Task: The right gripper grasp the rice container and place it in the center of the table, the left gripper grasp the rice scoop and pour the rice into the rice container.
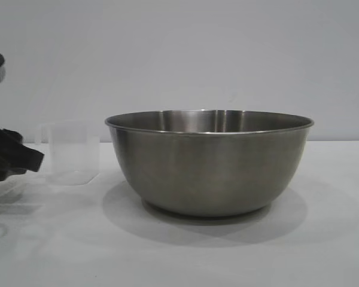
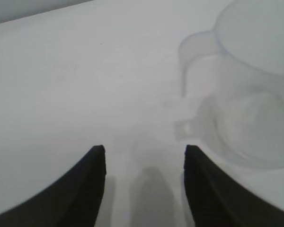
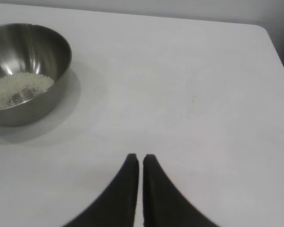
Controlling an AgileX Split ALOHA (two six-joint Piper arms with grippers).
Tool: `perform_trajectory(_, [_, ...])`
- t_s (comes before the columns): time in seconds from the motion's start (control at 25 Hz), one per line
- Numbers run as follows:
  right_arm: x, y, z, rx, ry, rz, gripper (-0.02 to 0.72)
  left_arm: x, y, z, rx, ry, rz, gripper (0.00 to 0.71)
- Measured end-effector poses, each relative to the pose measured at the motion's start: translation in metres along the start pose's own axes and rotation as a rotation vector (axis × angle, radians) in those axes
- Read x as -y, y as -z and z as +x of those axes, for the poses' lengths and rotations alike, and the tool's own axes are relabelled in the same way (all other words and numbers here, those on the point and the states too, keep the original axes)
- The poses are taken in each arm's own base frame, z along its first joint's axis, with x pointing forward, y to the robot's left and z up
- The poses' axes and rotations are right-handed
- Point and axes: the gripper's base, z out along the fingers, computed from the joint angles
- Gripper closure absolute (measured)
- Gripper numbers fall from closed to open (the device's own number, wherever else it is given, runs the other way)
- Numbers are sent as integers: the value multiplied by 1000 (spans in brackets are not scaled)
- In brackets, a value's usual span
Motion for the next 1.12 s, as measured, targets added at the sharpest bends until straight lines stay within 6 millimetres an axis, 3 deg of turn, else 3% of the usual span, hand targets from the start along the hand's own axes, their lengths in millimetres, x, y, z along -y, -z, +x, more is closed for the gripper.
perform_trajectory(0.32, [0,0,0,0,0,0,703,1,34,-38,-56,46,102,382])
perform_trajectory(0.68, [0,0,0,0,0,0,703,4,67,-61,-254,73,211,382])
perform_trajectory(1.12, [0,0,0,0,0,0,703,4,111,-118,-458,-59,347,382])
